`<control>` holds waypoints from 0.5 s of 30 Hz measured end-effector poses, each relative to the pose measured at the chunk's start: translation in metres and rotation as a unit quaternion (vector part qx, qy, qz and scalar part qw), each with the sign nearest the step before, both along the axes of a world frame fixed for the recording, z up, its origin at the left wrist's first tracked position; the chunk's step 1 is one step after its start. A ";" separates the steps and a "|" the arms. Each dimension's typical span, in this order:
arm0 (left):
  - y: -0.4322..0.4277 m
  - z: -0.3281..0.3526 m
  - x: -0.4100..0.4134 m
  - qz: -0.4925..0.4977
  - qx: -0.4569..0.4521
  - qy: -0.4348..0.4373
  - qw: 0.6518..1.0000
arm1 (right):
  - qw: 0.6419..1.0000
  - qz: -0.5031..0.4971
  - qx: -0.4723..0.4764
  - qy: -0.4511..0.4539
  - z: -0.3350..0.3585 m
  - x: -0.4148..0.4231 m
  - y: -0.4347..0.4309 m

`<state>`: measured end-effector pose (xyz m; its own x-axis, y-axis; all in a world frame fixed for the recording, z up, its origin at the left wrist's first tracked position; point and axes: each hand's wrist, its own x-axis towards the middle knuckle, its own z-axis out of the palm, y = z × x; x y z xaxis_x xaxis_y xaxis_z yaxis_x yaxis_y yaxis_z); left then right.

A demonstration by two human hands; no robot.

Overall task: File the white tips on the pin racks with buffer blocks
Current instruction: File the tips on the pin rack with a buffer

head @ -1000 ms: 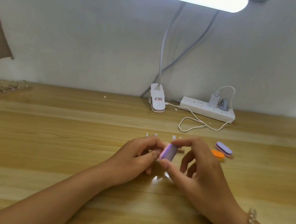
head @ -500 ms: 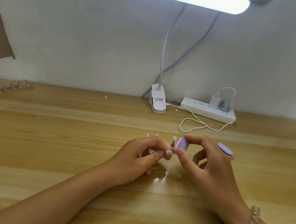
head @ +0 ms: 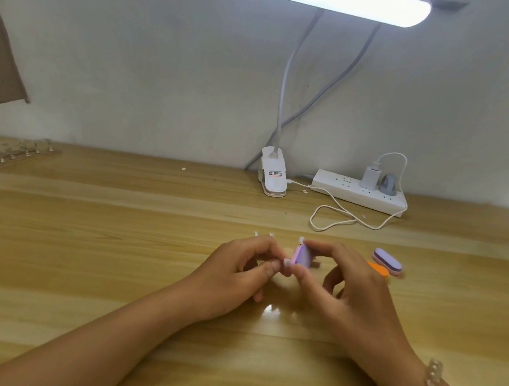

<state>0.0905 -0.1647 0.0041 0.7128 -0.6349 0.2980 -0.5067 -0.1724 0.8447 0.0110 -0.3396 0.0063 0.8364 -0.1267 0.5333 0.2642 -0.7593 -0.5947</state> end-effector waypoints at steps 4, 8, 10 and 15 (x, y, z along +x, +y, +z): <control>0.000 0.000 -0.001 -0.002 -0.008 0.000 1.000 | 0.999 0.002 0.019 -0.028 0.001 -0.002 0.000; -0.001 -0.001 0.000 0.006 0.015 -0.014 1.000 | 1.000 0.019 0.018 0.001 0.002 -0.002 0.004; -0.001 -0.001 0.000 0.008 0.018 -0.013 1.000 | 1.000 -0.001 0.017 0.001 0.002 -0.001 0.000; 0.000 -0.001 -0.001 0.003 0.024 -0.012 1.000 | 0.999 0.039 -0.021 -0.003 0.003 -0.006 0.008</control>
<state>0.0898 -0.1649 0.0031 0.7092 -0.6451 0.2845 -0.5261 -0.2155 0.8227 0.0049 -0.3313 0.0090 0.8398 -0.0386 0.5415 0.3268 -0.7607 -0.5609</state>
